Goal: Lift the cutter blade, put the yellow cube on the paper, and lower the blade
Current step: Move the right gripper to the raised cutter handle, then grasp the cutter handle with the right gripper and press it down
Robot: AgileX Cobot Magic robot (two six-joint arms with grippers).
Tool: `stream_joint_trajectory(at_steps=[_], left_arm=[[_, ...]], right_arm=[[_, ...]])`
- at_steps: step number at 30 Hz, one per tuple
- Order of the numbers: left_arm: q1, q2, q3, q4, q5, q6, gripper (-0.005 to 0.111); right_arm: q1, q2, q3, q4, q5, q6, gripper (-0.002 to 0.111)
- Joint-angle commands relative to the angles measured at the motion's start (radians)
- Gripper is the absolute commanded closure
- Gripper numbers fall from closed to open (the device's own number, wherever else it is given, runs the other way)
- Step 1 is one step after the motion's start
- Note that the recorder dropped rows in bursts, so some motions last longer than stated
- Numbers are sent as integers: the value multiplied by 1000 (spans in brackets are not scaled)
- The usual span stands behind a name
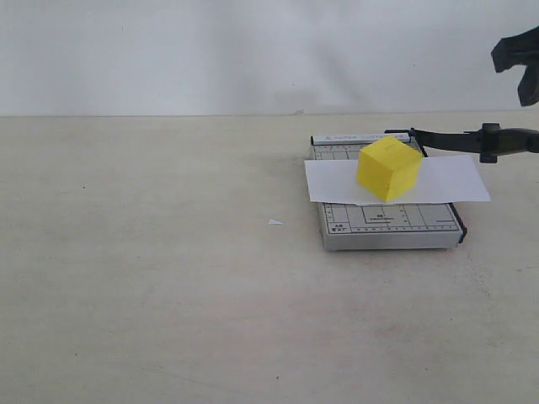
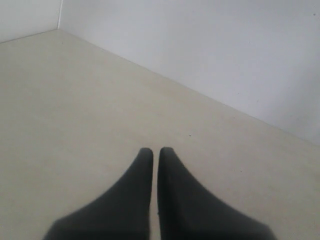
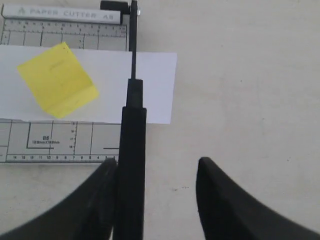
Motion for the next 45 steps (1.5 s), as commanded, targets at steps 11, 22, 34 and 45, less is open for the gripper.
stream_joint_trajectory(at_steps=[11,22,34,45], left_arm=[[-5,-3,4,-7,-9,-7,102],[-5,-3,4,-7,-9,-7,102],[-5,-3,4,-7,-9,-7,102],[-5,-3,4,-7,-9,-7,102]], right_arm=[[1,69,-11,43,-2,-22,61],[1,69,-11,64,3,-29,83],[1,118,-11,72,24,-29,82],[1,118,-11,72,26,-27,108]])
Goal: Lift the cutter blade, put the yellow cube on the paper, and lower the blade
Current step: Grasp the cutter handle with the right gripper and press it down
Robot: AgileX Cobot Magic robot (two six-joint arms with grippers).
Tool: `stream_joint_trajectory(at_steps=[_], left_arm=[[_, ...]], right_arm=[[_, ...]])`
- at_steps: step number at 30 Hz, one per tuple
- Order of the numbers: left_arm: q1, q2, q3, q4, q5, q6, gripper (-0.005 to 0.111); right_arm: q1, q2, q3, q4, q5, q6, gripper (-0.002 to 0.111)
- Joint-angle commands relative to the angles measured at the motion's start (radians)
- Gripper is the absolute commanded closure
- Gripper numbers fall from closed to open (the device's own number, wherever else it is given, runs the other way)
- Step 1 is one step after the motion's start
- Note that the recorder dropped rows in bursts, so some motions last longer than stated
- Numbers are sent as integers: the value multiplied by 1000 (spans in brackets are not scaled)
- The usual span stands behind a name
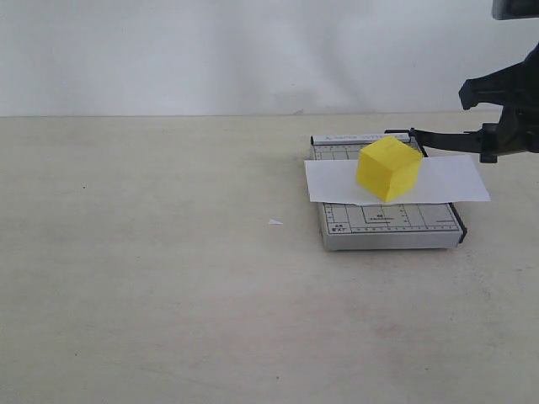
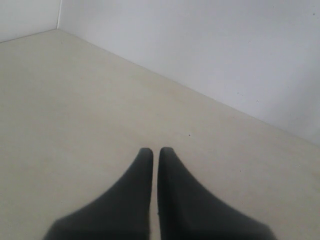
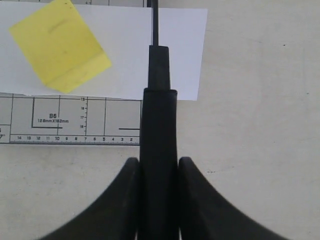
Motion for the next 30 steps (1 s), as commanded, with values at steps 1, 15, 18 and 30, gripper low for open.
stream_joint_trajectory(at_steps=[1,15,18,30], left_arm=[[-5,-3,4,-7,-9,-7,102],[-5,-3,4,-7,-9,-7,102],[-5,-3,4,-7,-9,-7,102],[-5,-3,4,-7,-7,-7,102]], right_arm=[[1,-2,-4,-5,4,-1,108],[1,-2,-4,77,-6,-3,108],[1,-2,0,77,-9,-1,108],[1,-2,397,195,-301,-45,108]])
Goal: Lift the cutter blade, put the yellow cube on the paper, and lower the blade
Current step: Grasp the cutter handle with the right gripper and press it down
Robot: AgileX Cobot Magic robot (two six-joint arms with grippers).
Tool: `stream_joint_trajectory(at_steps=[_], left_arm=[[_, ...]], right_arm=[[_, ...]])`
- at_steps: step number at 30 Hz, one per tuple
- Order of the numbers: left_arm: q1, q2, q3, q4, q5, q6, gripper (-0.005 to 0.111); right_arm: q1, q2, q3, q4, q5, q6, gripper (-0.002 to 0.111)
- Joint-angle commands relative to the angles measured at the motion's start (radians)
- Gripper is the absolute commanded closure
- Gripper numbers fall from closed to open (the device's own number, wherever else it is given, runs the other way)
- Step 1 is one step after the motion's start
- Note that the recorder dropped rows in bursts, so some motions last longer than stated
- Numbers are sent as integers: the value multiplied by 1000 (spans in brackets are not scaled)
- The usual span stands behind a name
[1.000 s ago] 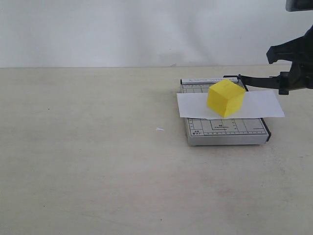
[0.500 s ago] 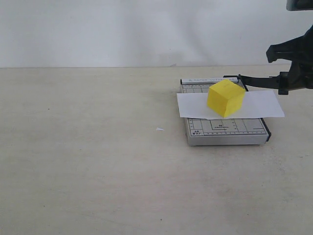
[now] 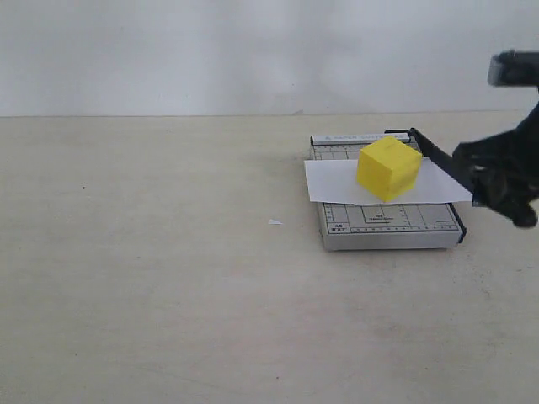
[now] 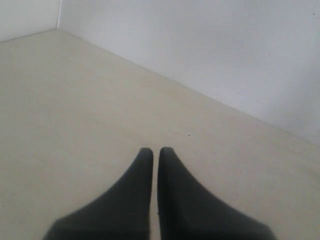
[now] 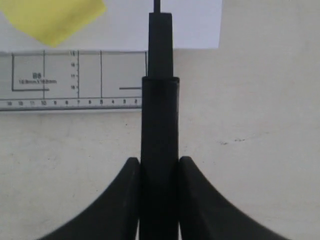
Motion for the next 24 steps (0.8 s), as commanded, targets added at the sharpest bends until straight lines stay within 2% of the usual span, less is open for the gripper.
stream_joint_trajectory(at_steps=[1,9,24], left_arm=[[-5,-3,4,-7,-7,-7,102],[-5,-3,4,-7,-7,-7,102],[-5,-3,4,-7,-5,-7,102]], right_arm=[[3,17,145,112,-126,-45,108],[3,17,290,129,-255,-85,108],[3,37,302,162,-323,-155,108]])
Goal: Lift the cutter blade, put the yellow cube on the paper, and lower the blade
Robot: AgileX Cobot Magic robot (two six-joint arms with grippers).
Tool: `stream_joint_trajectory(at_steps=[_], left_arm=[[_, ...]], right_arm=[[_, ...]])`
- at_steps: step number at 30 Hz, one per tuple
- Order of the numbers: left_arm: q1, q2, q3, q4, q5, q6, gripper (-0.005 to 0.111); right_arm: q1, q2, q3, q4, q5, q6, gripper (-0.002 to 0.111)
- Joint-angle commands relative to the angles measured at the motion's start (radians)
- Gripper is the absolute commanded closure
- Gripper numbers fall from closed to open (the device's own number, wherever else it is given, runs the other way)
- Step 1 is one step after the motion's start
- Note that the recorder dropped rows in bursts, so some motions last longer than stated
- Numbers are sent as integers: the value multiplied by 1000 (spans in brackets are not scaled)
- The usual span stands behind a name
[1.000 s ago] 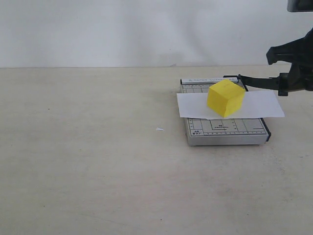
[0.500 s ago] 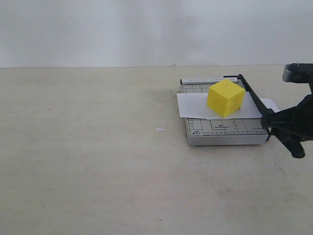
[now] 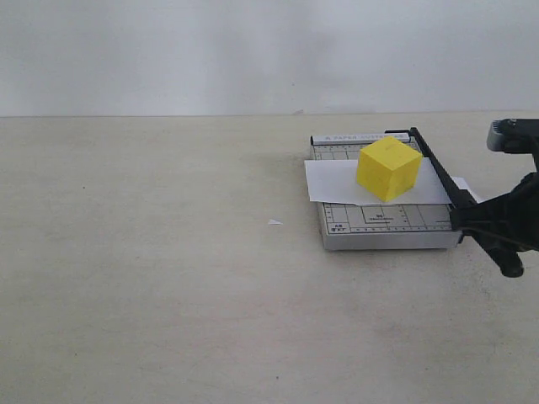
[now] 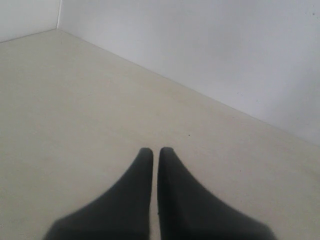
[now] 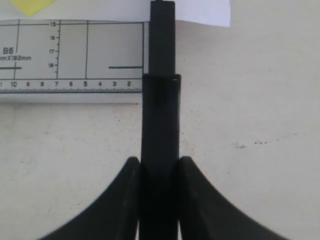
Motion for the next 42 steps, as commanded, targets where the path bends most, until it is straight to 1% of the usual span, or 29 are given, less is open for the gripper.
stream_joint_trajectory(at_steps=[1,7,18,20,24,26,30,32,34,35,36,37,39,40,41,42], left_arm=[[-5,-3,4,-7,-5,-7,102],[-5,-3,4,-7,-5,-7,102],[-5,-3,4,-7,-9,-7,102],[-5,-3,4,-7,-9,-7,102],[-5,-3,4,-7,-9,-7,102],[-5,-3,4,-7,-9,-7,102],[-5,-3,4,-7,-7,-7,102],[-5,-3,4,-7,-7,-7,102],[-5,-3,4,-7,-7,-7,102],[-5,-3,4,-7,-7,-7,102],[-5,-3,4,-7,-7,-7,102],[-5,-3,4,-7,-7,-7,102],[-5,-3,4,-7,-9,-7,102],[-5,-3,4,-7,-9,-7,102],[-5,-3,4,-7,-9,-7,102],[-5,-3,4,-7,-9,-7,102]], right_arm=[[11,54,22,68,51,-18,108],[11,129,22,106,86,-18,108],[11,135,22,106,53,-38,107],[11,135,22,106,58,-56,100],[11,135,22,106,57,-56,73],[11,135,22,106,57,-56,67],[11,117,22,102,75,-56,68],[11,62,22,75,106,-56,68],[11,-23,22,51,174,-17,68],[11,-91,22,45,250,21,68],[11,-133,22,45,284,38,68],[11,-224,22,45,322,58,68],[11,-378,22,45,298,66,68],[11,-478,22,45,251,81,71],[11,-557,22,45,193,93,77],[11,-669,24,45,120,74,92]])
